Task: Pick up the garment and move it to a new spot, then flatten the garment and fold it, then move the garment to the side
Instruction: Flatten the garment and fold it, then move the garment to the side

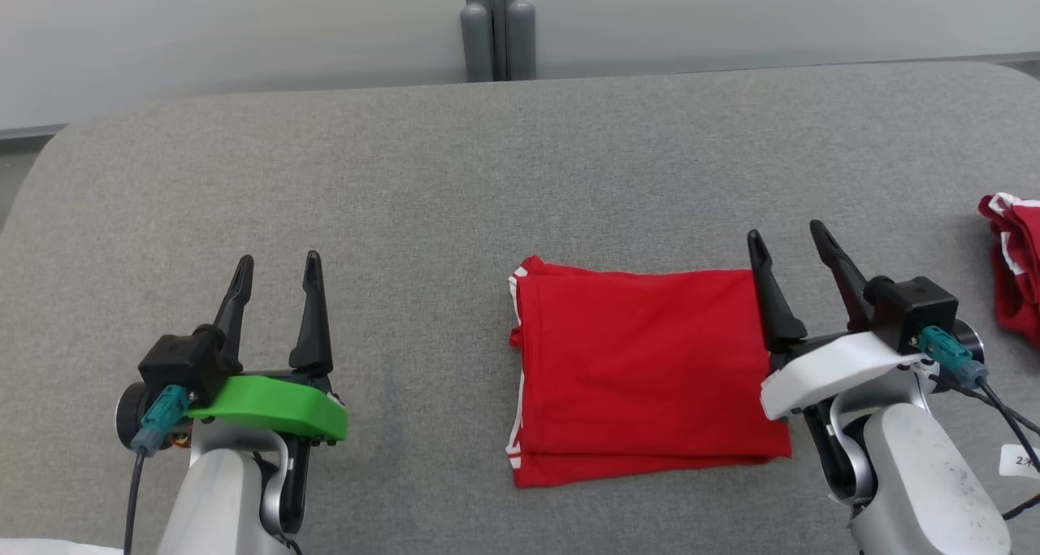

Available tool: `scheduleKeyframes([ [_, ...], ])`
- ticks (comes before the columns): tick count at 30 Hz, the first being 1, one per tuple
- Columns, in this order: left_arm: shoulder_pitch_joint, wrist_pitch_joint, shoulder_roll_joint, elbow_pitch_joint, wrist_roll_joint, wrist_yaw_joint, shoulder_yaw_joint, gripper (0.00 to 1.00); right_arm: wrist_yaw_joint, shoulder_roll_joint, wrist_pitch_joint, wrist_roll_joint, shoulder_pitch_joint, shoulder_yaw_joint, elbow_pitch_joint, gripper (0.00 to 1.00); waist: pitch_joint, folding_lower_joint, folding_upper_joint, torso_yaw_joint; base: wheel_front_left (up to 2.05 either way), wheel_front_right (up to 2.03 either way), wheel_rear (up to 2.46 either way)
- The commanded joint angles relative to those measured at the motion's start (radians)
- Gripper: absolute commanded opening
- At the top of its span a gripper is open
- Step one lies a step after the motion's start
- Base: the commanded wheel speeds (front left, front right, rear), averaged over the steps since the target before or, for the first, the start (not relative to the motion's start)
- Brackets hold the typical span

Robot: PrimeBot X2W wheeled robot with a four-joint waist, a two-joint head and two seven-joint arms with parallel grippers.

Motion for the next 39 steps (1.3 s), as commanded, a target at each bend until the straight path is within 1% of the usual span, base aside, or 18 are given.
scheduleKeyframes([
  [1,-0.002,-0.003,0.002,0.005,0.006,0.003,0.001,1.0,0.0,0.003,-0.018,-0.016,-0.016,-0.017,0.024,1.0,-0.024,0.0,0.0,-0.014,0.0,0.0,0.0],
  [4,0.014,-0.003,0.002,0.017,0.006,0.004,0.0,1.0,0.0,-0.009,-0.05,-0.029,-0.036,-0.048,0.092,1.0,-0.045,0.0,0.0,-0.025,0.0,0.0,0.0],
  [8,0.03,-0.003,0.002,0.026,0.008,0.004,-0.004,1.0,0.0,-0.033,-0.075,-0.058,-0.054,-0.055,0.168,1.0,-0.066,0.0,0.0,-0.028,0.0,0.0,0.0],
  [14,0.05,-0.003,0.002,0.034,0.012,0.006,0.0,1.0,0.0,-0.063,-0.088,-0.064,-0.037,-0.063,0.236,1.0,-0.085,0.0,0.0,-0.022,0.0,0.0,0.0],
  [17,0.059,-0.003,0.002,0.037,0.015,0.009,0.003,1.0,0.0,-0.066,-0.089,-0.057,-0.029,-0.073,0.237,1.0,-0.09,0.0,0.0,-0.022,0.0,0.0,0.0],
  [27,0.083,-0.003,0.002,0.024,0.012,0.015,0.017,1.0,0.0,-0.042,-0.089,-0.046,0.024,-0.097,0.194,1.0,-0.093,0.0,0.0,-0.021,0.0,0.0,0.0],
  [39,0.083,-0.003,0.002,0.016,0.019,0.013,0.023,1.0,0.0,-0.039,-0.089,-0.026,0.023,-0.102,0.193,1.0,-0.086,0.0,0.0,-0.018,0.0,0.0,0.0],
])
